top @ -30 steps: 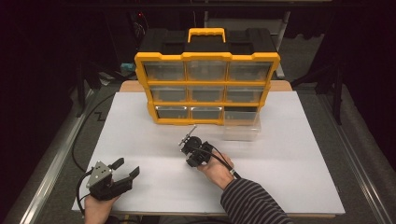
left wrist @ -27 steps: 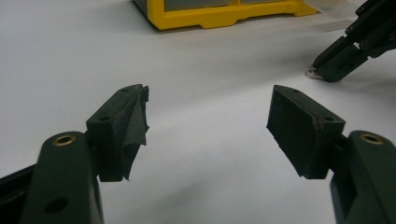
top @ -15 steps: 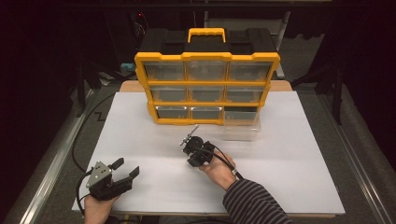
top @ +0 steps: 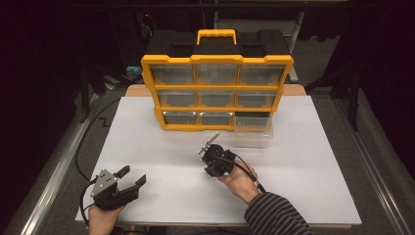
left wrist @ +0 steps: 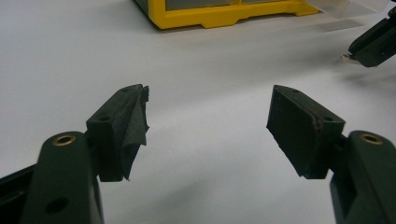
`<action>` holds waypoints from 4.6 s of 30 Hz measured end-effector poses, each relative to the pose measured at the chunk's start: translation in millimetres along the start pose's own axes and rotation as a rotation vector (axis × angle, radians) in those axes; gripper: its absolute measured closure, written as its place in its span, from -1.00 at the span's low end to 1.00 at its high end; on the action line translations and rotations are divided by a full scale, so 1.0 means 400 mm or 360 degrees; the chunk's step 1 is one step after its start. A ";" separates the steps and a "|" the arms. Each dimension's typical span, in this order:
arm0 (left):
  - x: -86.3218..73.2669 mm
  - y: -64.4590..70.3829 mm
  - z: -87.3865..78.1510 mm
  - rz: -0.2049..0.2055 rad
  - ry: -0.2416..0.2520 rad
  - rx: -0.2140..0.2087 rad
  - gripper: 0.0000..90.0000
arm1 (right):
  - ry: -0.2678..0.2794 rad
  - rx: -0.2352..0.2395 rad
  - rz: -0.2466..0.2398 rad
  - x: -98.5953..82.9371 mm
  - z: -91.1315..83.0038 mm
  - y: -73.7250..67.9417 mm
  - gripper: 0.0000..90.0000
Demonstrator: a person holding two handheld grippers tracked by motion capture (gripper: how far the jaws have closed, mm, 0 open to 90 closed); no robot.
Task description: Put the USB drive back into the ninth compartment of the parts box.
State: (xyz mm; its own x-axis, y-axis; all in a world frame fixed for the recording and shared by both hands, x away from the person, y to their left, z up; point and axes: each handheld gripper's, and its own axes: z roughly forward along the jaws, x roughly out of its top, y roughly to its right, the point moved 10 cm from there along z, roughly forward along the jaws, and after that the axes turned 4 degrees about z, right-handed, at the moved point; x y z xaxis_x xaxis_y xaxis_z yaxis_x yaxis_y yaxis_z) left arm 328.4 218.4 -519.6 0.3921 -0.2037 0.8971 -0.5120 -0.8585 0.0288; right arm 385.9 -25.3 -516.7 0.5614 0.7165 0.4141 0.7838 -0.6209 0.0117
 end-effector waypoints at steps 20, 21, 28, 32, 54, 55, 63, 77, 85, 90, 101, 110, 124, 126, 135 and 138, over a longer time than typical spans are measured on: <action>-0.001 0.000 0.001 0.0008 -0.0006 0.0005 -0.35 | 0.0041 0.0000 0.0154 -0.096 -0.051 0.071 0.77; -0.001 0.000 0.000 0.0009 -0.0005 0.0006 -0.35 | 0.0047 -0.0008 0.0148 -0.099 -0.051 0.076 0.77; 0.000 0.001 0.000 0.0009 0.0002 0.0000 -0.35 | 0.0048 -0.0014 0.0190 -0.127 -0.062 0.099 0.77; 0.000 0.001 0.000 0.0010 0.0002 0.0002 -0.36 | 0.0053 -0.0023 0.0214 -0.145 -0.071 0.115 0.77; -0.002 0.000 0.001 0.0002 -0.0009 0.0007 -0.36 | 0.0132 -0.0056 0.0370 -0.220 -0.135 0.197 0.77; -0.002 0.000 0.002 0.0002 -0.0009 0.0008 -0.36 | 0.0136 -0.0059 0.0379 -0.223 -0.139 0.201 0.77; -0.003 -0.002 0.002 -0.0001 -0.0010 0.0011 -0.36 | 0.0188 -0.0071 0.0418 -0.233 -0.175 0.228 0.77; -0.003 -0.001 0.003 -0.0001 -0.0013 0.0013 -0.36 | 0.0278 -0.0082 0.0451 -0.215 -0.242 0.252 0.77; -0.004 -0.001 0.004 0.0002 -0.0018 0.0013 -0.36 | 0.0307 -0.0084 0.0447 -0.204 -0.277 0.266 0.77; -0.004 -0.001 0.003 0.0000 -0.0017 0.0012 -0.36 | 0.0319 -0.0081 0.0462 -0.194 -0.292 0.273 0.77; -0.004 -0.003 0.002 -0.0006 -0.0014 0.0017 -0.36 | 0.0323 -0.0100 0.0447 -0.168 -0.320 0.285 0.77; -0.004 -0.002 0.002 -0.0004 -0.0014 0.0016 -0.36 | 0.0323 -0.0122 0.0454 -0.147 -0.334 0.303 0.77; -0.004 -0.003 0.001 -0.0003 -0.0020 0.0013 -0.35 | 0.0327 -0.0165 0.0484 -0.117 -0.336 0.339 0.77; -0.004 -0.003 0.002 -0.0003 -0.0017 0.0013 -0.35 | 0.0324 -0.0171 0.0485 -0.115 -0.334 0.344 0.77; -0.004 -0.003 0.003 -0.0004 -0.0016 0.0015 -0.35 | 0.0335 -0.0191 0.0495 -0.094 -0.326 0.367 0.77; -0.004 -0.003 0.002 -0.0004 -0.0017 0.0012 -0.35 | 0.0333 -0.0200 0.0472 -0.086 -0.320 0.368 0.77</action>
State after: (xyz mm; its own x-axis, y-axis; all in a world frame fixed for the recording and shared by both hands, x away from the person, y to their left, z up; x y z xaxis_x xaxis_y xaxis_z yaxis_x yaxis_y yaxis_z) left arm 329.1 219.2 -521.5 0.4017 -0.2069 0.8921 -0.5052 -0.8626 0.0275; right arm 447.9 -182.0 -412.9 0.6825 0.4276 0.5928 0.5497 -0.8348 -0.0307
